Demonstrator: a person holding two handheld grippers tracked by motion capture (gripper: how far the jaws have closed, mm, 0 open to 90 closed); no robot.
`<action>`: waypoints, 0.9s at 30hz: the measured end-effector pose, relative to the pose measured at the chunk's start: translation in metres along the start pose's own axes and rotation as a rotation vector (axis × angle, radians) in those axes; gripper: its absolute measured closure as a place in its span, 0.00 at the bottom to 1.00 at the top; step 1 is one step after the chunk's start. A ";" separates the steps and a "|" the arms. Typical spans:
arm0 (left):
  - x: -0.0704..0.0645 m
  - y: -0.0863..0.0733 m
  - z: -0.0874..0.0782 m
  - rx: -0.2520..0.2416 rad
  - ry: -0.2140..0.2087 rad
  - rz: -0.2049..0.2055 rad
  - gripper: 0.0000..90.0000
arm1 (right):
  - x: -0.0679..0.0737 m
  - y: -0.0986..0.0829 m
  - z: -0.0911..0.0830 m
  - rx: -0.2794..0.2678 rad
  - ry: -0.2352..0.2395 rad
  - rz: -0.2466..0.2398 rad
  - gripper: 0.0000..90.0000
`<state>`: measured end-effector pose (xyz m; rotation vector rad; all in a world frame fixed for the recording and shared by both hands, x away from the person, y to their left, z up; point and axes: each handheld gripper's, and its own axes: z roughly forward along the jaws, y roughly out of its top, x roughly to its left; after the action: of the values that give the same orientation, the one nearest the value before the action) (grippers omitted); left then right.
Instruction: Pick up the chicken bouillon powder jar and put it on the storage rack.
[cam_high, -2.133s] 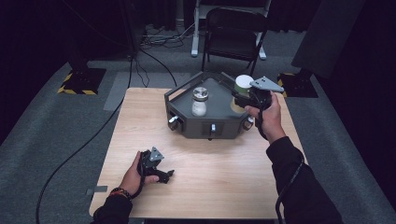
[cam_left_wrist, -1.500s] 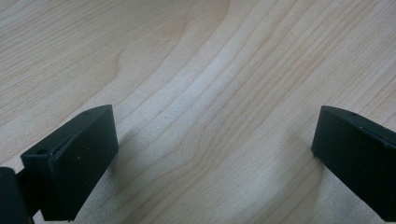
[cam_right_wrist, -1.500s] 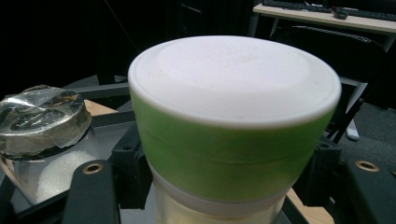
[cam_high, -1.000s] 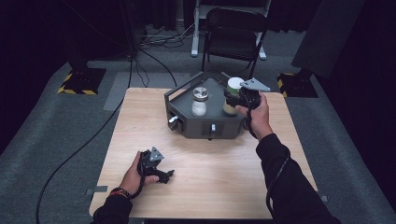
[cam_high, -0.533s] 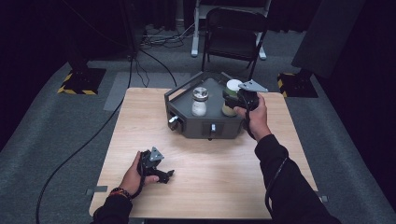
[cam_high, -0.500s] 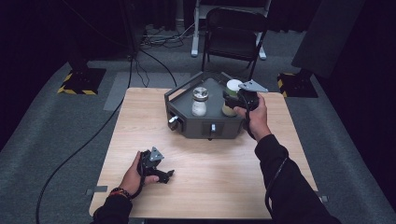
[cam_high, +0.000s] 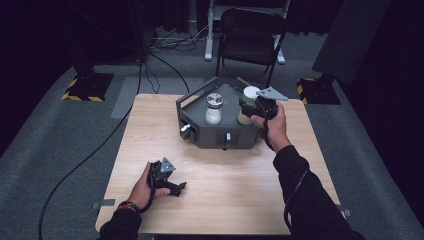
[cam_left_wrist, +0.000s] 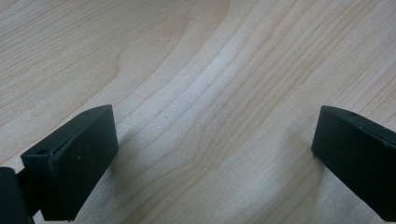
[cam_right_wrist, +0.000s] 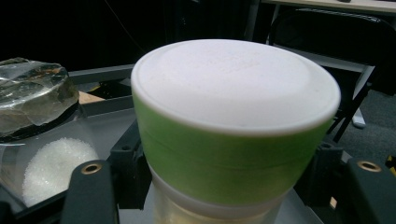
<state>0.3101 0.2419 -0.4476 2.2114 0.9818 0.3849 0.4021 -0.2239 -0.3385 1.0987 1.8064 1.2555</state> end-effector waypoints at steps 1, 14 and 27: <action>0.000 0.000 0.000 0.000 0.000 0.000 0.00 | 0.001 -0.001 0.000 -0.004 -0.002 -0.002 0.37; 0.000 0.000 0.000 0.000 0.000 0.000 0.00 | 0.002 -0.007 -0.001 -0.008 -0.016 -0.040 0.18; 0.000 0.000 0.000 -0.001 0.000 -0.001 0.00 | -0.003 -0.016 -0.011 0.005 -0.017 -0.101 0.06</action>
<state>0.3100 0.2419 -0.4477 2.2105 0.9826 0.3852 0.3902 -0.2337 -0.3498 1.0043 1.8296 1.1797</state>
